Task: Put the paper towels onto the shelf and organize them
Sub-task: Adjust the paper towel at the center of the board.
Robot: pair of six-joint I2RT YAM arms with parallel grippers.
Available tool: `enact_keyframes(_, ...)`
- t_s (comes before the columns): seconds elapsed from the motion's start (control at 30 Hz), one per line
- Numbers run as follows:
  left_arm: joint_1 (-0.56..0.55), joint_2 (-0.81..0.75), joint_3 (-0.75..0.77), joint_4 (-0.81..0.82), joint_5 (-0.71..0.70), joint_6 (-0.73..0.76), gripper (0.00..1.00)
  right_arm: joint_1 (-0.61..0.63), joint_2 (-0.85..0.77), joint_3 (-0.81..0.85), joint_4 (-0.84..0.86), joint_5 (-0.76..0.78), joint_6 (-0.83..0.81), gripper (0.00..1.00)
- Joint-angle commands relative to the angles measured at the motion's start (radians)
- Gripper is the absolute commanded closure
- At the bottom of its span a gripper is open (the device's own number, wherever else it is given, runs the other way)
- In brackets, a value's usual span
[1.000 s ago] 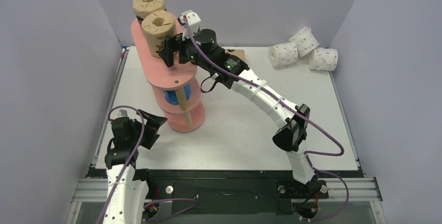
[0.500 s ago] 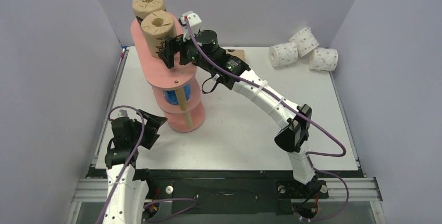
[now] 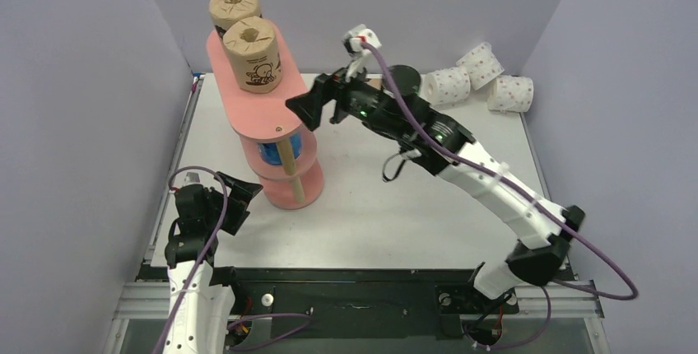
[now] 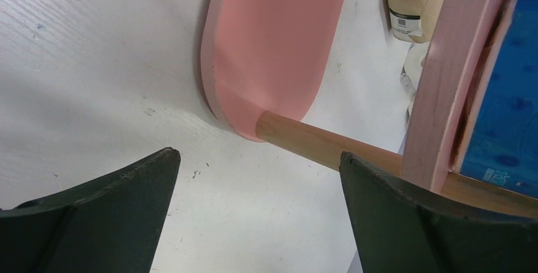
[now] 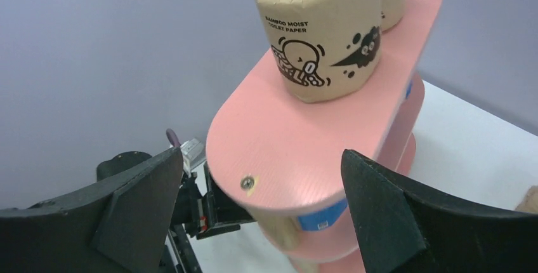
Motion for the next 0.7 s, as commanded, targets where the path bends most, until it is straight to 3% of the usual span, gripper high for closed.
enact_keyframes(0.0,0.011,-0.006,0.05,0.01,-0.029,0.038,0.0,0.005,-0.267,-0.333,0.174,0.174,0.064,0.1)
enact_keyframes(0.13,0.029,0.003,0.047,0.01,-0.03,0.083,0.04,-0.013,-0.488,-0.581,0.27,0.36,0.139,0.1)
enact_keyframes(0.3,0.036,0.014,0.032,0.026,0.03,0.083,0.04,-0.08,-0.639,-0.782,0.27,0.426,0.253,0.1)
enact_keyframes(0.5,0.034,-0.017,-0.001,0.042,0.093,0.09,0.04,-0.178,-0.692,-1.009,0.295,0.485,0.44,0.1)
enact_keyframes(0.67,0.025,-0.053,-0.032,0.065,0.118,0.091,0.04,-0.327,-0.666,-1.103,0.323,0.414,0.518,0.1)
